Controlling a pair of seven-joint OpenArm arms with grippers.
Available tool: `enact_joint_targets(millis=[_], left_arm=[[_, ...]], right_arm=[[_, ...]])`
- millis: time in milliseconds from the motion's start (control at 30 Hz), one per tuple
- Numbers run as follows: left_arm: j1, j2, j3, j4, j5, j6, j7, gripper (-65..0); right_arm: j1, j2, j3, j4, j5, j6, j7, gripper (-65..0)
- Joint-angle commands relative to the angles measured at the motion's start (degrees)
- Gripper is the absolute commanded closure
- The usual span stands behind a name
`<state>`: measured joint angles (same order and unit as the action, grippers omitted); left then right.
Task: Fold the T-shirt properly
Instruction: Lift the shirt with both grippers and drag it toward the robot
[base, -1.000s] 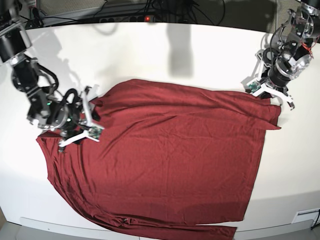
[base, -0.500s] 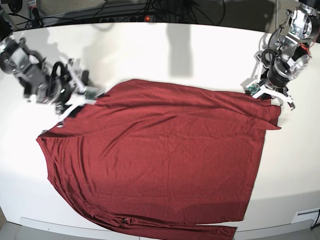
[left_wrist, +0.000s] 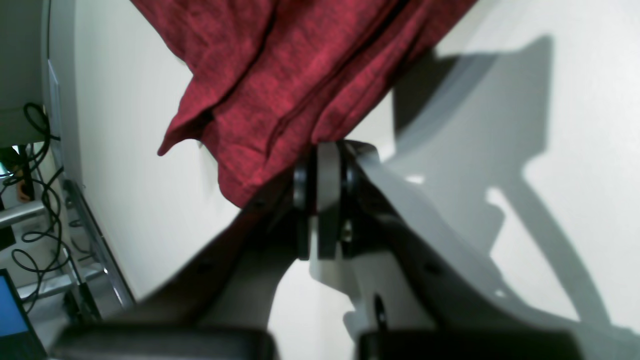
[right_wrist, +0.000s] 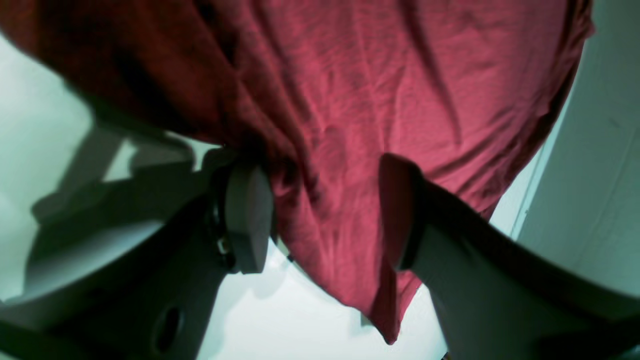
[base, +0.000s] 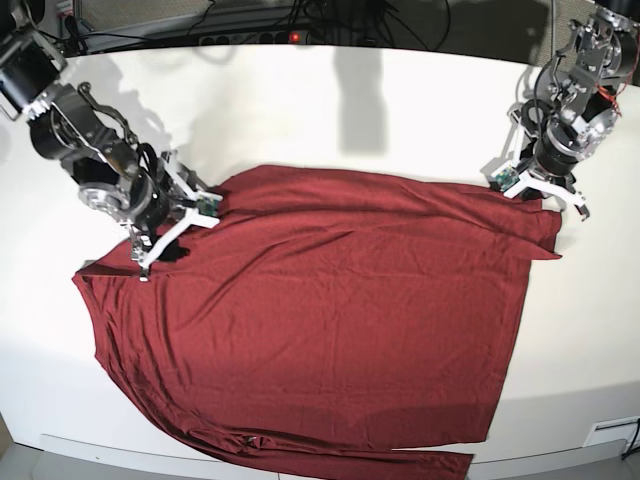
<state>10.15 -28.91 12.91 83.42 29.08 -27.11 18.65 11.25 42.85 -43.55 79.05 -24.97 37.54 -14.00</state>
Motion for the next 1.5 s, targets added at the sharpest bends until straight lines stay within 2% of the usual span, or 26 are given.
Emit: enact_joint_targets(millis=[0,167,267,367,500,600,733,867,967,1067,1233,1333,1467], left_arm=[[1.0,-0.4,0.3,-0.9,-0.6,-4.0,4.3,0.0],[1.0,-0.4,0.3,-0.9,-0.6,-3.9,4.2,0.0],[1.1,-0.4,0.3,-0.8,-1.6,-3.9,4.3,0.0],[1.6,-1.0,0.2,0.5,-6.6,-3.4,5.5,0.0],[4.1,-3.3,0.2,6.3,-11.7,1.2,8.2,0.0],[5.9,-4.6,-0.9,11.5,-12.2,3.6,8.5,0.0],[5.4,-2.9,-4.4,13.6,-12.3,5.1,5.0,0.0],[3.5,-0.8,-8.0,13.6,-12.7,6.4,3.1,0.0],[1.5,-0.7,-9.4,13.6,-14.7,6.4,3.1,0.0],[-0.4,-0.6,-9.5,13.3,-14.8,6.3,2.9,0.0],[-4.2,0.2,-9.4,9.1,-14.6,6.3,1.8,0.0],[-7.1,0.3,-9.4,4.8,-14.2,6.3,0.7,0.0],[-10.4,0.3,-9.4,3.3,-14.2,6.4,0.9,0.0]], right_arm=[[-0.5,0.6,-0.4,-0.5,0.9,2.5,-1.7,-27.7],[-0.2,1.2,-0.3,-0.5,0.9,2.5,-5.7,0.0],[-0.2,2.5,-0.3,0.0,1.0,2.5,-5.7,0.0],[-0.2,5.2,-0.3,2.1,4.6,2.5,-6.0,0.0],[-0.3,9.3,0.5,6.1,11.9,2.5,-9.7,0.0],[-0.3,10.1,4.0,7.4,15.3,2.5,-10.5,0.0],[-0.3,8.8,10.3,7.3,18.2,2.5,-8.9,0.0],[-0.1,6.8,13.8,7.0,18.1,2.5,-6.8,0.0],[0.8,4.3,14.0,5.0,18.1,2.2,-6.5,0.0],[2.4,1.3,14.0,1.4,17.9,0.1,-6.2,0.0],[7.0,-2.5,14.0,-4.7,17.6,0.0,-5.0,0.0],[10.0,-3.9,14.0,-7.5,17.5,0.0,-4.9,0.0],[13.7,-4.2,14.0,-10.9,17.6,0.0,-4.9,0.0]])
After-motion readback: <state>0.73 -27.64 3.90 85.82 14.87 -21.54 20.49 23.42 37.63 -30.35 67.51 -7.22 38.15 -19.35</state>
